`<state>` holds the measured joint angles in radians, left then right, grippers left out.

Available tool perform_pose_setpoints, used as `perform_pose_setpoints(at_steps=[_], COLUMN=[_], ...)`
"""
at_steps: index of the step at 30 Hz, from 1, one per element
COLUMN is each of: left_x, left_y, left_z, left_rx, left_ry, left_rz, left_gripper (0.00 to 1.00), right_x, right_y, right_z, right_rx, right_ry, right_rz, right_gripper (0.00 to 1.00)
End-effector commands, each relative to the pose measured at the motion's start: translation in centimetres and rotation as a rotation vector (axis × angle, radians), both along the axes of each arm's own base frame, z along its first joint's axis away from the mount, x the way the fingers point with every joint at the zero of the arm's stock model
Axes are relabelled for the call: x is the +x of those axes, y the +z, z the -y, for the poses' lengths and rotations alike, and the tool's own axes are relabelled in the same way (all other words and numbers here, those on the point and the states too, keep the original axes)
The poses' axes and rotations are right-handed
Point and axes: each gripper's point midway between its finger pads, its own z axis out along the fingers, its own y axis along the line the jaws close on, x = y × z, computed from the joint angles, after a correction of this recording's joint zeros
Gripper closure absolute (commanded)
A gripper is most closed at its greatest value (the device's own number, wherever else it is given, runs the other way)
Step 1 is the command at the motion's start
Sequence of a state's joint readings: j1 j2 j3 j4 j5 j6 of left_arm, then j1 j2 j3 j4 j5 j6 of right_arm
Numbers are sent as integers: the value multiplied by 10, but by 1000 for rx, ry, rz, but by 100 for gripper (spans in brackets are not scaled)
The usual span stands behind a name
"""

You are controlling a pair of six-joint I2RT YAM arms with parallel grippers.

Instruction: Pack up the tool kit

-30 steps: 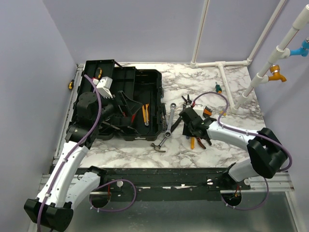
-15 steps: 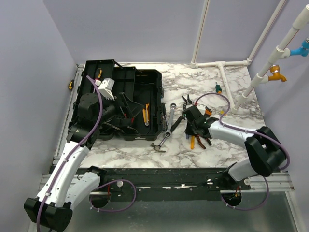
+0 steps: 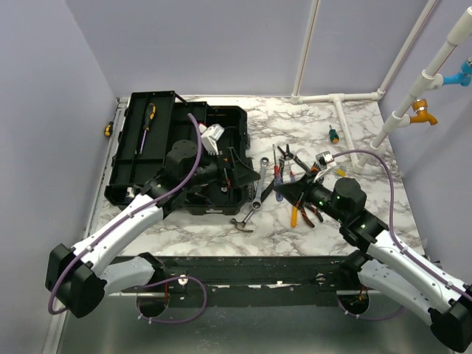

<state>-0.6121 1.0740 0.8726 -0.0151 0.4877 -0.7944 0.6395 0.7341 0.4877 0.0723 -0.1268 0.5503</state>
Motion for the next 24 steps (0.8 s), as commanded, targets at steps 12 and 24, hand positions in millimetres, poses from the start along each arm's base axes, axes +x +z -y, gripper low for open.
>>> perform_pose_setpoints(at_steps=[12,24], left_x=[5,10], left_y=[15,11], left_z=[76,79], left_rx=[-95,-39], left_ry=[-104,-107], left_rz=[8,52], left_gripper=[38,100], right_x=[-27,-19], right_y=[50,51], right_z=[-31,-29], right_rx=[105,111], right_ry=[259,218], right_rz=[157,160], right_gripper=[99,54])
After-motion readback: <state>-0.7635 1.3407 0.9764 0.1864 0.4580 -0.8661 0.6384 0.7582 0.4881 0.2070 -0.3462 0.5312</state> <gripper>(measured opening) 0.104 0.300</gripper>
